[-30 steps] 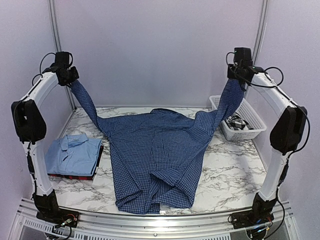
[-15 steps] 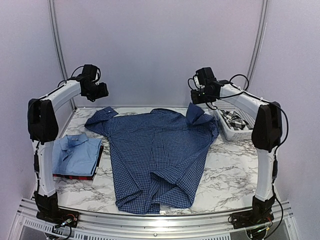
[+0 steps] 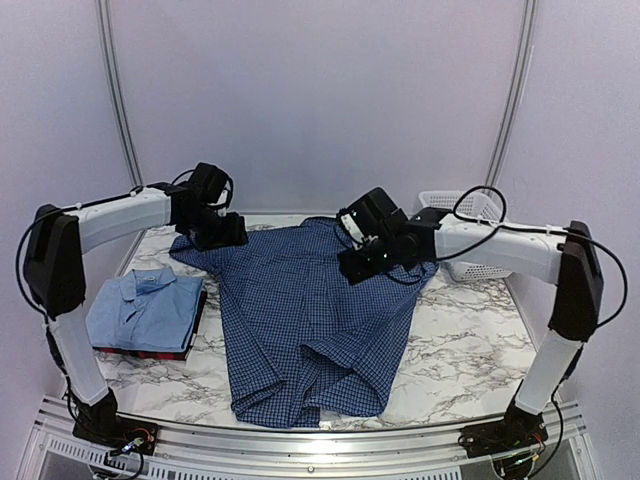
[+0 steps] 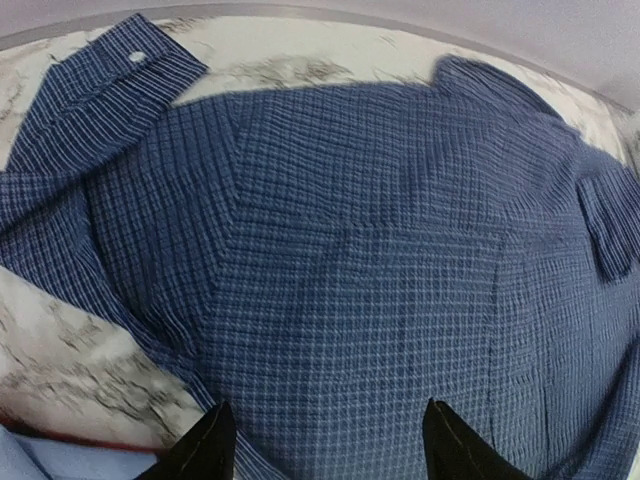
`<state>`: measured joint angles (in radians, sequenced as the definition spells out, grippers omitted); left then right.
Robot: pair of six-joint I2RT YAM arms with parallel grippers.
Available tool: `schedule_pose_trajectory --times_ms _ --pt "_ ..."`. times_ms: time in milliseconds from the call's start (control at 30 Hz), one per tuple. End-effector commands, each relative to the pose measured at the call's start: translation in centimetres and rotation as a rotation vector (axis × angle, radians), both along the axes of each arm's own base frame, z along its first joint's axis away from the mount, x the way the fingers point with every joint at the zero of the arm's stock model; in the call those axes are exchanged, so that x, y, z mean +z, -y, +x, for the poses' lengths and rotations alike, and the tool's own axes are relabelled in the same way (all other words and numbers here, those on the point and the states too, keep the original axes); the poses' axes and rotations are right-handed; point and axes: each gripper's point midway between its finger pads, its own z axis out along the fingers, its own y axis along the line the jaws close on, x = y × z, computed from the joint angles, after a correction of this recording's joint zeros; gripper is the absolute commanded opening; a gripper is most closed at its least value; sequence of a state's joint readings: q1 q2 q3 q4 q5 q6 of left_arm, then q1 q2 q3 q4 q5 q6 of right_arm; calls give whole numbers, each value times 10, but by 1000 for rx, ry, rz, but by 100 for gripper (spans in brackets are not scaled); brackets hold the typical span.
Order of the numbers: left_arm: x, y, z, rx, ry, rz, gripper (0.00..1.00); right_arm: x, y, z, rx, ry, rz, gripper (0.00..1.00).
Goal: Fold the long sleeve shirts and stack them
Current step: Flatten out the crumpled shirt at the center of the board.
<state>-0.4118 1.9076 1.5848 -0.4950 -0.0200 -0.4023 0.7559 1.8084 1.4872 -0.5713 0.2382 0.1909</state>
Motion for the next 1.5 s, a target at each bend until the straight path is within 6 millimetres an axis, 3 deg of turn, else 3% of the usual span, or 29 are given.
schedule_pose_trajectory --times_ms 0,167,333,433,567,767,933,1033,1333,1467 --pt "0 26 -68 -69 -22 -12 63 9 -11 -61 18 19 30 60" --pt "-11 48 -135 -149 -48 10 58 -11 -3 -128 16 -29 -31 63" --pt "-31 69 -208 -246 -101 29 56 -23 -9 -183 46 -27 -69 70" --pt "-43 76 -244 -296 -122 84 56 -36 -14 -201 51 -26 -118 74" --pt "-55 80 -270 -318 -137 111 56 -52 -11 -215 21 5 -249 78" --pt "-62 89 -289 -332 -132 140 60 -70 16 -212 -140 67 -424 81" --pt "-67 91 -296 -340 -143 150 63 -67 31 -208 -247 113 -439 84" --pt "-71 88 -299 -343 -153 159 63 -62 50 -211 -308 115 -406 85" --pt "-78 85 -305 -368 -182 172 63 -64 134 -232 -520 -3 -231 85" --pt "-77 89 -306 -389 -185 174 62 -68 147 -243 -566 -77 -79 85"
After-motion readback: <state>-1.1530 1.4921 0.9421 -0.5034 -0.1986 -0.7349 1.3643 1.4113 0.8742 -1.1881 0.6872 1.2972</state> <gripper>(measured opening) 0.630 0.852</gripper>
